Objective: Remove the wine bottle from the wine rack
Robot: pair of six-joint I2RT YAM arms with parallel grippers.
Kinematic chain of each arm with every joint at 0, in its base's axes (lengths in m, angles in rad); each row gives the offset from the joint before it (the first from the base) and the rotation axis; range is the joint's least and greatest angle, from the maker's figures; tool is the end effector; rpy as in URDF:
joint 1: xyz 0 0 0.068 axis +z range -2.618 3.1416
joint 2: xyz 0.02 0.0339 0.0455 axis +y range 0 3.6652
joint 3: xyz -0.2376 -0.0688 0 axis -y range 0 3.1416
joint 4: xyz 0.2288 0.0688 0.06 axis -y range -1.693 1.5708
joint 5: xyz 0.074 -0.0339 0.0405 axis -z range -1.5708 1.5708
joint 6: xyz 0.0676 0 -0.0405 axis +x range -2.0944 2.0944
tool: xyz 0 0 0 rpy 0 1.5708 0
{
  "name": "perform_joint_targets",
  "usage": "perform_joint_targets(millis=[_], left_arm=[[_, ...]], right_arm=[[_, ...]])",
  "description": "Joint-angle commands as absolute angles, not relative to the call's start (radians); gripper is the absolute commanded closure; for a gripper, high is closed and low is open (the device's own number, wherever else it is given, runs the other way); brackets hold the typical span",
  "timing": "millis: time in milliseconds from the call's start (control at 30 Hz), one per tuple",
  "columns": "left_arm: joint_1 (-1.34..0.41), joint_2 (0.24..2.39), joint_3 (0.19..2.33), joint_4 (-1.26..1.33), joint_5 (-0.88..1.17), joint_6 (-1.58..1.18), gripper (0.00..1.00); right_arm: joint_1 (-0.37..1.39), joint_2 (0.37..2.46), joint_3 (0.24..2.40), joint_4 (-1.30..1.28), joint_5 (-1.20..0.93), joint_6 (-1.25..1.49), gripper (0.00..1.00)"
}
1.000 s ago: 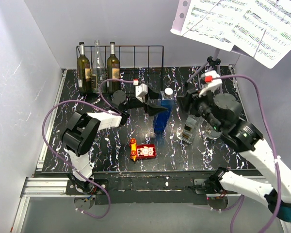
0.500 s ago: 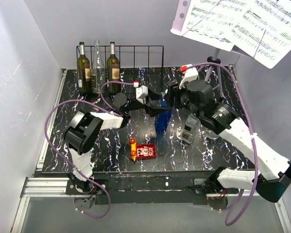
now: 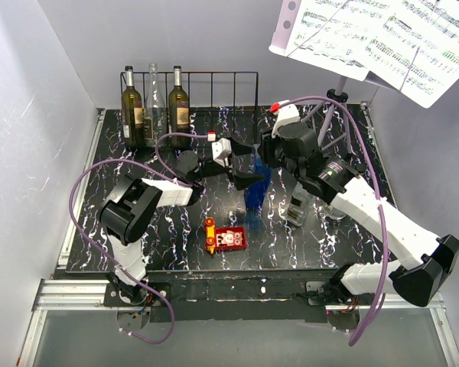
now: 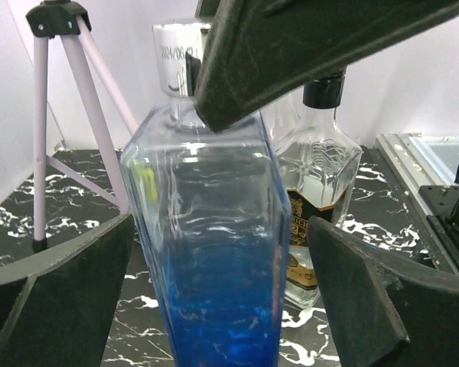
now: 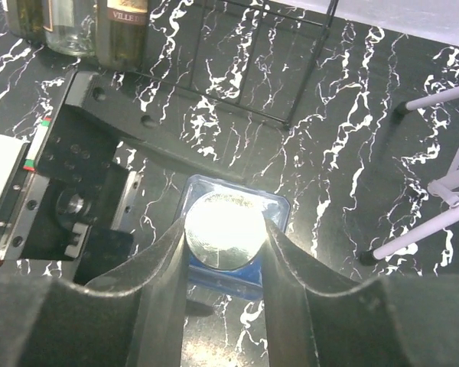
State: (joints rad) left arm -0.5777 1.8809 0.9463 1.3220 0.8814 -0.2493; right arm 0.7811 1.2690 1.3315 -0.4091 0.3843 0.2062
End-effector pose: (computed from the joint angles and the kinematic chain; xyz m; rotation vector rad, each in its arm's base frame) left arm 0.2941 -0.2540 0.2356 1.0043 1.0230 -1.2084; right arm 0.2327 0.1950 0.3681 -0.2875 1.8808 0.3041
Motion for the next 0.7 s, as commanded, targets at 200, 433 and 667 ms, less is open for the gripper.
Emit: perform_joint_targets(millis=[200, 433, 667], left_arm=[[-0.578, 1.704, 0.805, 1.385, 0.744, -0.066, 0.02], [-0.575, 1.609, 0.756, 1.261, 0.626, 0.034, 0.02], [-0.529, 1.519, 0.941, 0.713, 0.269, -0.024, 0.02]], right_arm=[[0.675, 1.172, 1.309, -0.291, 0.463, 0.09, 0.9], [0.545, 1.129, 1.269, -0.307, 0.41, 0.107, 0.91], [0.525, 1.152, 1.281, -0.331, 0.414, 0.129, 0.7]])
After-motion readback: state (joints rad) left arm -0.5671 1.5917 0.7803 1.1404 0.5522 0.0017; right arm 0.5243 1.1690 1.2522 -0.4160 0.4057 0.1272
